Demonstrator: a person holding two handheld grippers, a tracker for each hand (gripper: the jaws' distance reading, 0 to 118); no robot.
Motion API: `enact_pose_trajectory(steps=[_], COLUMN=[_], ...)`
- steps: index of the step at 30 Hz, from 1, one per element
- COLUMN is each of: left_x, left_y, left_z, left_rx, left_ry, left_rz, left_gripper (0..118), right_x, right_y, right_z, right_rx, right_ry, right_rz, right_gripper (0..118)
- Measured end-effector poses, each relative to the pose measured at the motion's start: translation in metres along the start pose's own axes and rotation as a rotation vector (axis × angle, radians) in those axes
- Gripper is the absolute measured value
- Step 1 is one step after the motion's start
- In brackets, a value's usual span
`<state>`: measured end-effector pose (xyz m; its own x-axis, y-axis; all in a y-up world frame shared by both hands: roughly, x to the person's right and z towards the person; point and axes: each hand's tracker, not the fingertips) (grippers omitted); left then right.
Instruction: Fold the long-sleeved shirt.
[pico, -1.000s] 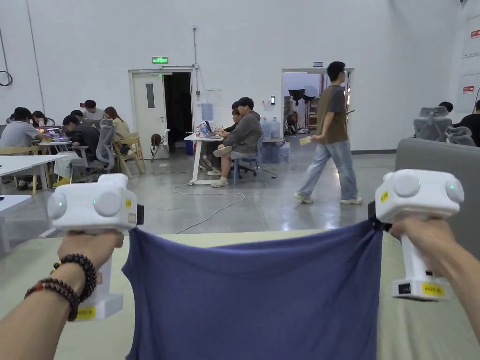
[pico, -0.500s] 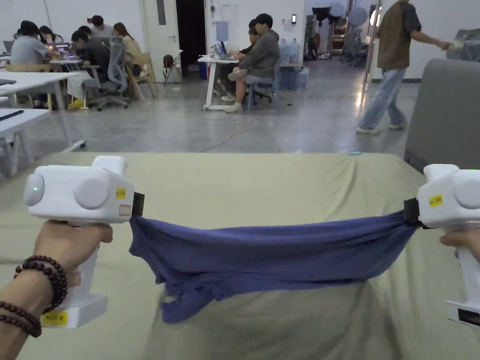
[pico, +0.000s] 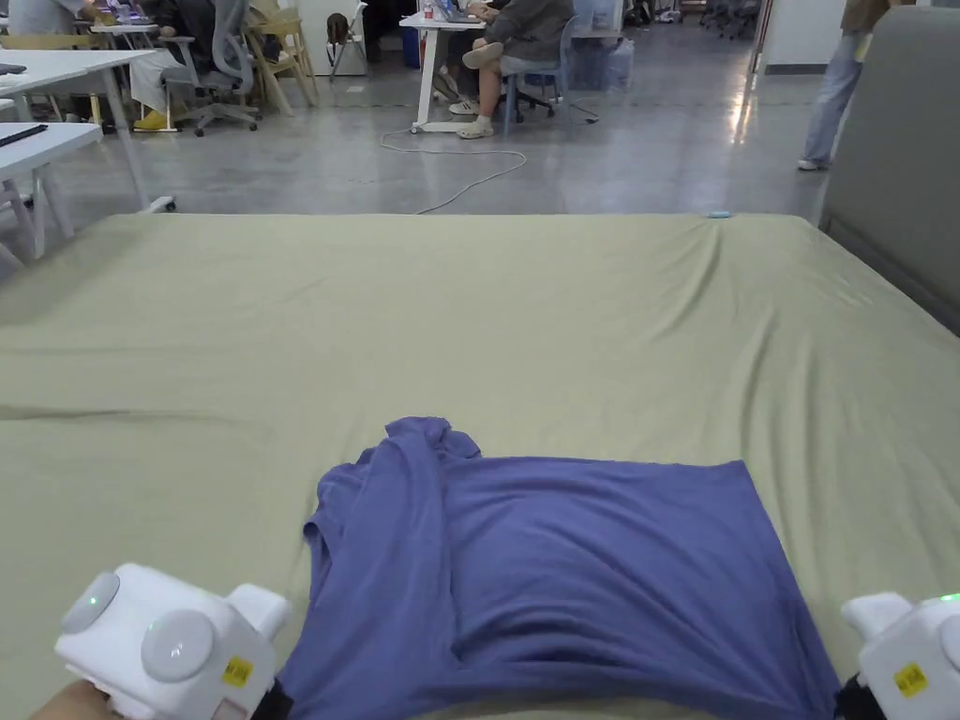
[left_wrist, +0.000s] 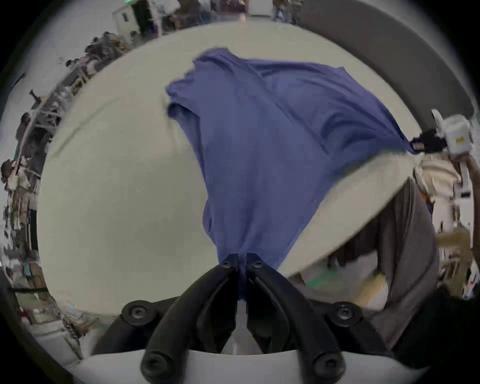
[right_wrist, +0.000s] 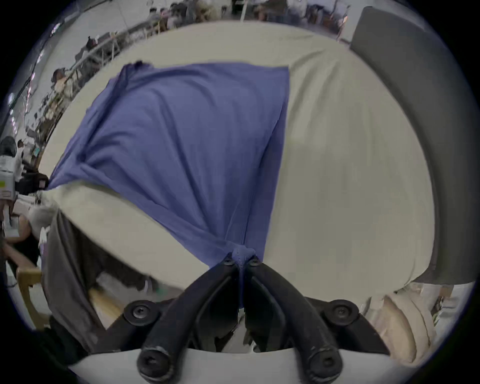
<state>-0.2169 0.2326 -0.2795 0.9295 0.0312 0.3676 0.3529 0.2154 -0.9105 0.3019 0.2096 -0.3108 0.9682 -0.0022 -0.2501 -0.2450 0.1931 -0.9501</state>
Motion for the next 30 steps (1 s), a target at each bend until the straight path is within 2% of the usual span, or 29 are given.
enact_pose_trajectory(steps=[3,8,9,10,11,12,13,14,15,18,19,20,21,22,23,27,28,29,30], left_x=[0.006,-0.009,-0.012,-0.017,-0.022,-0.026,-0.02,-0.023,-0.025,-0.033,-0.033,-0.032,-0.024,-0.02,-0.016,-0.005,-0.006,-0.004,-0.003], left_y=[-0.01,-0.001,0.001,0.003,0.006,0.008,0.006,0.009,0.012,0.024,0.028,0.03,0.029,0.029,0.028,0.02,0.018,0.015,0.014], left_z=[-0.009,-0.009,-0.006,-0.001,0.007,0.013,0.025,0.033,0.042,0.061,0.063,0.064,0.065,0.063,0.057,0.042,0.038,0.032,0.023], left_rx=[-0.052,-0.005,0.023,0.047,0.082,0.109,0.139,0.173,0.218,0.302,0.294,0.308,0.34,0.364,0.353,0.303,0.295,0.281,0.244], left_ry=[-0.023,-0.017,-0.028,-0.048,-0.067,-0.073,-0.072,-0.069,-0.057,-0.033,-0.019,0.019,0.031,0.034,0.042,-0.012,-0.025,-0.02,-0.007], left_rz=[-0.069,-0.012,0.014,0.043,0.065,0.077,0.081,0.087,0.102,0.141,0.149,0.166,0.142,0.112,0.115,0.107,0.119,0.122,0.107], left_gripper=[0,0,0,2,21,52,86,113,116,116,115,97,53,1,0,0,15,70,108], right_x=[-0.003,0.006,0.009,0.012,0.01,0.012,0.014,0.016,0.017,0.023,0.014,0.013,0.012,0.009,0.007,-0.001,-0.003,-0.006,-0.008], right_y=[-0.012,-0.005,-0.004,-0.003,-0.005,-0.005,-0.004,-0.003,-0.002,0.006,0.005,0.007,0.008,0.011,0.009,0.012,0.013,0.013,0.014], right_z=[-0.002,0.002,0.006,0.011,0.019,0.025,0.033,0.045,0.053,0.072,0.081,0.085,0.086,0.083,0.08,0.068,0.065,0.062,0.059], right_rx=[-0.025,0.0,0.027,0.046,0.056,0.079,0.123,0.187,0.224,0.301,0.335,0.359,0.361,0.35,0.358,0.337,0.328,0.317,0.312], right_ry=[-0.021,-0.022,-0.019,-0.013,-0.013,-0.012,-0.033,-0.035,-0.034,-0.042,-0.042,-0.042,-0.04,-0.043,-0.063,-0.003,0.005,0.008,0.002], right_rz=[0.053,-0.007,-0.023,-0.027,-0.021,-0.028,-0.031,-0.039,-0.051,-0.124,-0.151,-0.16,-0.164,-0.174,-0.191,-0.169,-0.162,-0.153,-0.147], right_gripper=[0,1,3,9,41,73,99,107,107,106,99,66,23,0,0,0,0,0,0])
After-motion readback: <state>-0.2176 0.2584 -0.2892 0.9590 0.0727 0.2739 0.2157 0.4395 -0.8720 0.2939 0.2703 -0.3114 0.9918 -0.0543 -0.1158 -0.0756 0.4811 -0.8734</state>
